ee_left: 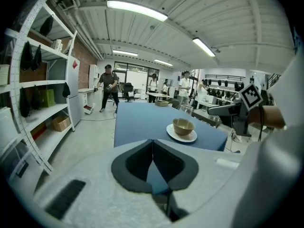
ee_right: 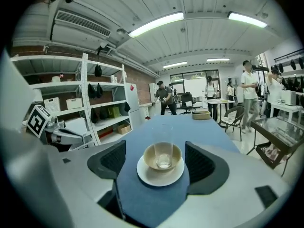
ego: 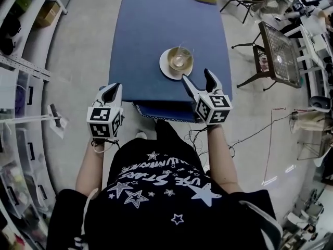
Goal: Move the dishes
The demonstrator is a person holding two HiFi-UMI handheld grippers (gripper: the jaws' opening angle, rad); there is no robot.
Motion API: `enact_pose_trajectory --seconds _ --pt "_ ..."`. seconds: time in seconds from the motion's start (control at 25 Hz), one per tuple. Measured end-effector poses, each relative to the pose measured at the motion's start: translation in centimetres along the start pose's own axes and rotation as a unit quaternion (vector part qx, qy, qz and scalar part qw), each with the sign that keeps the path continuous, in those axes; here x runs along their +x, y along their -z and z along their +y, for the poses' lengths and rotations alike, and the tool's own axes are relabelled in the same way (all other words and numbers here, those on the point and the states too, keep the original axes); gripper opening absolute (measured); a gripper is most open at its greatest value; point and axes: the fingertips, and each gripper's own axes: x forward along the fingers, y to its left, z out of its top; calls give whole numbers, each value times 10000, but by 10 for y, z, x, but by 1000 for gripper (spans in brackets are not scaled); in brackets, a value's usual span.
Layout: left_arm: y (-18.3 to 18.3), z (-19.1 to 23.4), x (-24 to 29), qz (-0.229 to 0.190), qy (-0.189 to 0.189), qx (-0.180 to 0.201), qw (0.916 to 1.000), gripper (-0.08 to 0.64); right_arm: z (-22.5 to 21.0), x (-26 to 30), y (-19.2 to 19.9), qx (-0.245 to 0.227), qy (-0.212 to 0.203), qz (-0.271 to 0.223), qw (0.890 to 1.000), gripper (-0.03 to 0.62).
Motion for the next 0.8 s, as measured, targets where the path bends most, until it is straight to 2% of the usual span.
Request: enact_pose_trajectory --seconds 0.2,0.44,0.8 --pt "-23 5 19 -93 -284 42 9995 20 -9 37 -17 -290 -356 14 9989 368" --pt "-35 -13 49 -87 -344 -35 9994 20 -7 67 -7 -791 -1011 473 9906 367" --pt "-37 -18 70 110 -477 -8 9988 20 -12 99 2 -822 -1361 589 9855 367"
